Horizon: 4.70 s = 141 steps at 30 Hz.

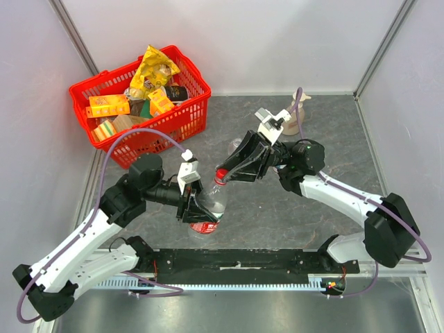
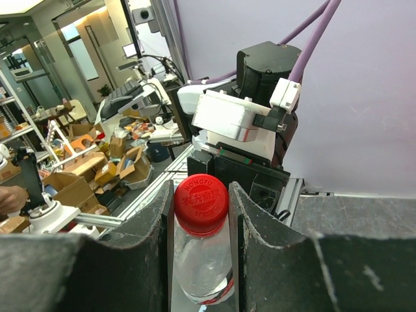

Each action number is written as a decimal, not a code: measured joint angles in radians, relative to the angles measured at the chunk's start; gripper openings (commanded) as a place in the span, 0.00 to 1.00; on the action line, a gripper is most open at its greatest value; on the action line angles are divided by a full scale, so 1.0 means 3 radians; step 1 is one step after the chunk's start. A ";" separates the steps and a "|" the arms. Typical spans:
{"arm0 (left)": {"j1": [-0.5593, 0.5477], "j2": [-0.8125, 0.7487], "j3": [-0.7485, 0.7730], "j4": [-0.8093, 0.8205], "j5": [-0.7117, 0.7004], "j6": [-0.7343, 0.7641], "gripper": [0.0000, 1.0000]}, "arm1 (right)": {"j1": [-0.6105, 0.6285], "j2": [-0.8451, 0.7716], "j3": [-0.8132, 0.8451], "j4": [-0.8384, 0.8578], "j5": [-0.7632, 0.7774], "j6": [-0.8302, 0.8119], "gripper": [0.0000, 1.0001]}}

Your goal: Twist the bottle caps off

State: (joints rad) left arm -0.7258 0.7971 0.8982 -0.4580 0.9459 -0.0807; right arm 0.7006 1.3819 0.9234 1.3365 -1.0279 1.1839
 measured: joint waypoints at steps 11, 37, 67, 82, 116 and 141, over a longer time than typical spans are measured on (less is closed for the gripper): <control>0.0000 0.0003 -0.0013 0.0001 0.0009 0.0000 0.02 | 0.0001 -0.0038 -0.0067 -0.0024 0.0072 -0.0008 0.00; -0.0023 0.0083 -0.0094 -0.0144 -0.0200 0.0004 0.02 | -0.0057 -0.0647 -0.0217 -0.0767 0.0841 -0.0895 0.00; -0.0023 0.0267 -0.0654 0.0738 -0.3590 -0.0397 0.02 | -0.0057 -0.1256 -0.1105 -0.3731 0.2228 -0.2673 0.00; -0.0023 -0.0031 -0.1729 0.2597 -0.3466 0.0305 0.02 | -0.0057 -0.0903 -0.1742 -0.3337 0.2982 -0.2571 0.00; -0.0023 0.1843 -0.2370 0.5334 -0.2869 0.0487 0.04 | -0.0057 -0.0196 -0.1742 -0.3115 0.3624 -0.2316 0.84; -0.0023 0.2113 -0.2520 0.5755 -0.2773 0.0393 0.59 | -0.0057 -0.0248 -0.1741 -0.3160 0.3632 -0.2327 0.94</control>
State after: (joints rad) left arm -0.7326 1.4311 0.1421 1.2686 0.1139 0.0372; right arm 0.6834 1.3075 0.4011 0.3885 0.0616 0.4858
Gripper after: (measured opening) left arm 0.557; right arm 0.938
